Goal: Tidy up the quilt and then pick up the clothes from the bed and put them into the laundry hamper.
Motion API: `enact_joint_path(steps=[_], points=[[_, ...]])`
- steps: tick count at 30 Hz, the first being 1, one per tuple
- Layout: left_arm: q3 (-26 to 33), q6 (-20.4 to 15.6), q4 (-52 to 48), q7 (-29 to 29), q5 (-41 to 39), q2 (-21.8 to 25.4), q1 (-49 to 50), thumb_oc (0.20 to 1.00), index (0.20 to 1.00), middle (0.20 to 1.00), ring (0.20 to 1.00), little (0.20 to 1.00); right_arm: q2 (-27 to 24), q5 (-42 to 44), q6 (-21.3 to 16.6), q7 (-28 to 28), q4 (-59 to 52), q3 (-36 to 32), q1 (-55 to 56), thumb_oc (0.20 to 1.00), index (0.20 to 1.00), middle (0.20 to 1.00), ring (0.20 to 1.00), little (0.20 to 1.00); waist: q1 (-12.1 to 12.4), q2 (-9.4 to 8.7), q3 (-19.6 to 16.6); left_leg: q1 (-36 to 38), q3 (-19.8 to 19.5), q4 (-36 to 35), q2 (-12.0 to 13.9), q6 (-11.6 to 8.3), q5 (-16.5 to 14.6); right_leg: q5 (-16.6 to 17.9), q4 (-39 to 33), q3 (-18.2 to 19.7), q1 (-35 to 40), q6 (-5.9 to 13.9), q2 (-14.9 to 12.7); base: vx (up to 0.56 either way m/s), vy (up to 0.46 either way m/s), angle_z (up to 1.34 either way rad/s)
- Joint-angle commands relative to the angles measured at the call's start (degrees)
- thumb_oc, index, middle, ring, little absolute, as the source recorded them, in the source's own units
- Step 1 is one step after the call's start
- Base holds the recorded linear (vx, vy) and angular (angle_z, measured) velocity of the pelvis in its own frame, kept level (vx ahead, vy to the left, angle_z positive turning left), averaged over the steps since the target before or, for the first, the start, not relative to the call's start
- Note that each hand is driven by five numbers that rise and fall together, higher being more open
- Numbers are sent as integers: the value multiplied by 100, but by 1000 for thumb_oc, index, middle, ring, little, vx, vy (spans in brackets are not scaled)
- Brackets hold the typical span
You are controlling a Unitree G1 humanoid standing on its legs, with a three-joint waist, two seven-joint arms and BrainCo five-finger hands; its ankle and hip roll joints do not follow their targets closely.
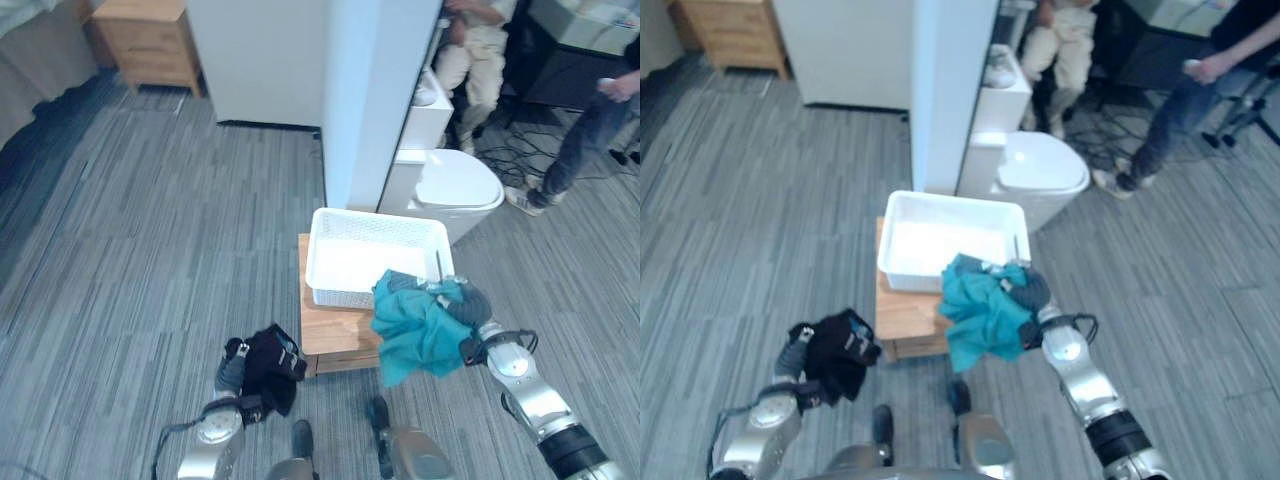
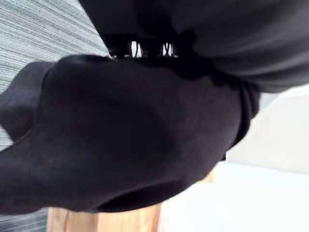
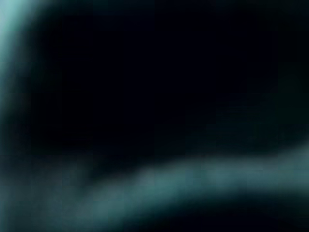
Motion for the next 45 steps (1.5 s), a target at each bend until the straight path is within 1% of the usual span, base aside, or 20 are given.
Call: enact_joint_path(steps=[1, 3, 9, 12, 13, 14, 15, 16, 19, 24, 27, 28, 29, 32, 33, 35, 36, 38, 42, 45], points=[[-39, -231, -307, -212, 7, 79, -80, 200, 200, 200, 200, 200, -280, -264, -204, -305, -272, -167, -1414, 200, 200, 200, 200, 200, 80, -92, -268, 415, 627, -22, 408, -296, -782, -171, 139, -129, 417, 115, -89, 154, -102, 24], [-32, -205, -354, -221, 11, 49, -30, 200, 200, 200, 200, 200, -322, -285, -155, -222, -306, -79, -1642, 200, 200, 200, 200, 200, 92, -95, -303, 388, 645, -22, 422, -314, -717, -66, 3, -164, 478, 103, -110, 128, -105, -10], [-115, -253, -585, -313, -44, -3, 71, 200, 200, 200, 200, 200, -334, -336, -61, 5, -101, 438, -2405, 200, 200, 200, 200, 200, 178, 20, -292, 354, 715, -22, 541, -427, -719, -110, -120, -305, 567, 102, -92, 76, -67, -3], [-132, -351, -909, -337, -46, 71, 4, 200, 200, 200, 200, 200, -282, -433, -45, 86, 329, 620, -2501, 200, 200, 200, 200, 200, 233, 131, -216, 248, 682, -22, 563, -477, -669, -144, -120, -372, 501, 89, -80, -4, -52, 4], [-132, -431, -1230, -387, 76, 219, -130, 200, 200, 200, 200, 200, -195, -413, 7, 196, 716, 699, -2410, 200, 200, 200, 200, 200, 270, 226, -170, 170, 656, -22, 578, -511, -639, -177, -120, -425, 467, 95, -84, -4, -34, 7], [-130, -425, -1239, -387, 77, 223, -125, 200, 200, 200, 200, 200, -191, -411, 1, 196, 726, 699, -2416, 200, 200, 200, 200, 200, 266, 224, -173, 166, 652, -22, 578, -512, -639, -178, -120, -429, 465, 94, -84, -1, -38, 8], [-118, -454, -1393, -405, 143, 300, -172, 200, 200, 200, 200, 200, -159, -398, 38, 215, 893, 696, -2358, 551, 551, 551, 551, 551, 275, 265, -166, 139, 636, -22, 582, -523, -630, -190, -120, -455, 452, 96, -84, 7, -16, 12], [-130, -496, -1564, -425, 219, 399, -264, 200, 200, 200, 200, 200, -125, -361, 55, 211, 1107, 705, -2327, 1000, 1000, 1000, 1000, 1000, 281, 305, -153, 118, 624, -22, 589, -535, -614, -199, -120, -472, 448, 93, -90, 6, -30, 21], [-202, -603, -2213, -621, 379, 721, -973, 200, 200, 200, 200, 200, -66, -667, 194, 171, 1804, 728, -2204, 1000, 1000, 1000, 1000, 1000, 248, 462, -145, 93, 598, -22, 601, -576, -591, -254, -120, -525, 479, 84, -93, 4, -17, 20], [-368, -589, -3121, -809, 399, 890, -2035, 200, 200, 200, 200, 200, -73, -1316, 314, 164, 2184, 673, -1911, 1000, 1000, 1000, 1000, 1000, 88, 555, -192, 188, 649, -22, 633, -587, -620, -306, -120, -490, 572, 69, -76, 23, 1, 6], [-670, -475, -3549, -833, 460, 756, -3054, 200, 200, 200, 200, 200, -148, -1498, 296, 186, 2081, 458, -1296, 1000, 1000, 1000, 1000, 1000, -77, 556, -259, 248, 692, -22, 655, -592, -586, -257, -120, -470, 614, 62, -75, 37, -33, 1], [-897, -395, -3585, -772, 632, 582, -3708, 200, 200, 200, 200, 200, -227, -1584, 268, 182, 1955, 318, -901, 1000, 1000, 1000, 1000, 1000, -208, 552, -317, 322, 704, -22, 659, -591, -677, -311, -120, -474, 664, 82, -76, 14, -51, 5], [-923, -400, -3562, -764, 641, 564, -3742, 200, 200, 200, 200, 200, -238, -1589, 273, 187, 1930, 287, -881, 1000, 1000, 1000, 1000, 1000, -188, 547, -300, 296, 705, -22, 656, -592, -609, -253, -120, -472, 639, 74, -78, 93, -39, 5], [-1199, -354, -3161, -587, 961, 101, -4364, 200, 200, 200, 200, 200, -279, -1618, 215, 242, 1654, 136, -368, 1000, 1000, 1000, 1000, 1000, -384, 539, -333, 378, 770, -22, 668, -594, -711, -309, -120, -440, 659, 123, -74, 35, -32, -14], [-1363, -342, -2610, -481, 1112, -109, -4529, 200, 200, 200, 200, 200, -219, -1518, 155, 273, 1550, 161, -131, 1000, 1000, 1000, 1000, 1000, -517, 523, -334, 393, 851, -22, 682, -598, -720, -286, -120, -385, 630, 142, -69, 68, -22, -27], [-1491, -295, -2025, -381, 1256, -280, -4600, 200, 200, 200, 200, 200, -248, -1401, 103, 390, 1251, 144, 226, 1000, 1000, 1000, 1000, 1000, -704, 490, -348, 414, 982, -22, 703, -607, -734, -262, -120, -291, 576, 170, -55, 31, -23, -20], [-1499, -311, -1999, -377, 1260, -294, -4607, 200, 200, 200, 200, 200, -255, -1400, 112, 396, 1229, 135, 247, 1000, 1000, 1000, 1000, 1000, -694, 495, -357, 414, 988, -22, 703, -607, -736, -263, -120, -286, 573, 171, -55, 17, -23, -41], [-1615, -198, -1143, -144, 1327, -559, -4599, 200, 200, 200, 200, 200, -292, -1291, 57, 465, 901, 144, 580, 1000, 1000, 1000, 1000, 1000, -958, 448, -337, 392, 1157, -22, 735, -626, -739, -219, -120, -160, 453, 212, -37, -6, -18, -52], [-1665, -54, -348, 6, 1338, -746, -4474, 200, 200, 200, 200, 200, -289, -1150, 21, 496, 649, 160, 784, 1000, 1000, 1000, 1000, 1000, -1189, 415, -234, 281, 1331, -22, 756, -638, -717, -133, -120, 18, 205, 251, -9, -59, -4, -41], [-1642, -29, -46, 62, 1331, -805, -4441, 200, 200, 200, 200, 200, -292, -1111, -8, 470, 620, 161, 867, 1000, 1000, 1000, 1000, 1000, -1261, 420, -199, 144, 1413, -22, 766, -645, -697, -70, -120, 98, -18, 265, 5, -71, 4, -42]])
